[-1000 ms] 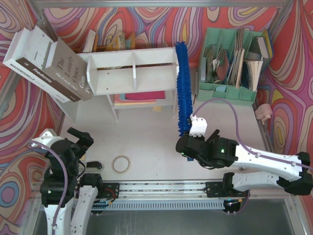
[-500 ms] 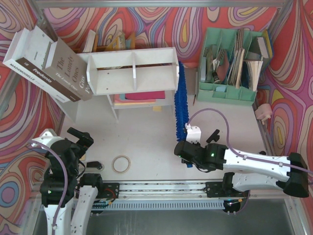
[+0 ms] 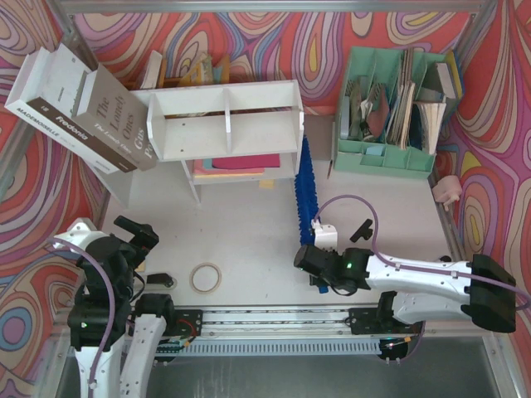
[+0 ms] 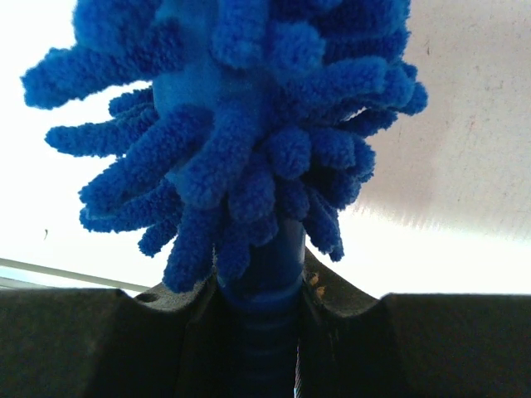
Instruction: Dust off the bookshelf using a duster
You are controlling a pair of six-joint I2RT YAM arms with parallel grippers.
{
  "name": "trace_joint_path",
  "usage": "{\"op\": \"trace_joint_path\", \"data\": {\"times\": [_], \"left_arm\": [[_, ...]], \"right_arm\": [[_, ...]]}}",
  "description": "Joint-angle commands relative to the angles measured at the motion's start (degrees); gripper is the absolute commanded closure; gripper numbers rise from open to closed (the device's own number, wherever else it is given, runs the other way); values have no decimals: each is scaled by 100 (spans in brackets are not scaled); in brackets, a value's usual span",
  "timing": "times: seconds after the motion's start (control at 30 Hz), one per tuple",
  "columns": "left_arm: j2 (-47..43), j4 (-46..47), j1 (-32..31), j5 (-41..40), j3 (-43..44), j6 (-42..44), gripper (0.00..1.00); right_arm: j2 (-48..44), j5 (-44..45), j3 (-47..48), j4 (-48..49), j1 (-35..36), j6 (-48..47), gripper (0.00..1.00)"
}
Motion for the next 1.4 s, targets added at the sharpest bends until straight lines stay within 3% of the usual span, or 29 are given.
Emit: {"op": "trace_joint_path", "data": {"times": [0.0, 0.23, 0.6, 0.87, 1.1, 1.37], "left_arm": [[-14, 65, 28, 5, -89, 63, 2], [-18, 60, 28, -5, -84, 60, 2], [18, 67, 28, 16, -89, 63, 2], [48, 68, 28, 9, -81, 71, 2], [37, 71, 28, -9, -93, 57, 2], [21, 57, 28, -1, -89, 63, 2]], "right_arm": [[-104, 85, 439, 106, -54, -283, 100], [-472, 292, 1136, -299, -55, -411, 100], [113, -241, -110, 708, -115, 8, 100], [347, -111, 321, 453, -112, -203, 100], [-147, 176, 977, -53, -113, -337, 100], [29, -156, 281, 485, -110, -21, 100]]}}
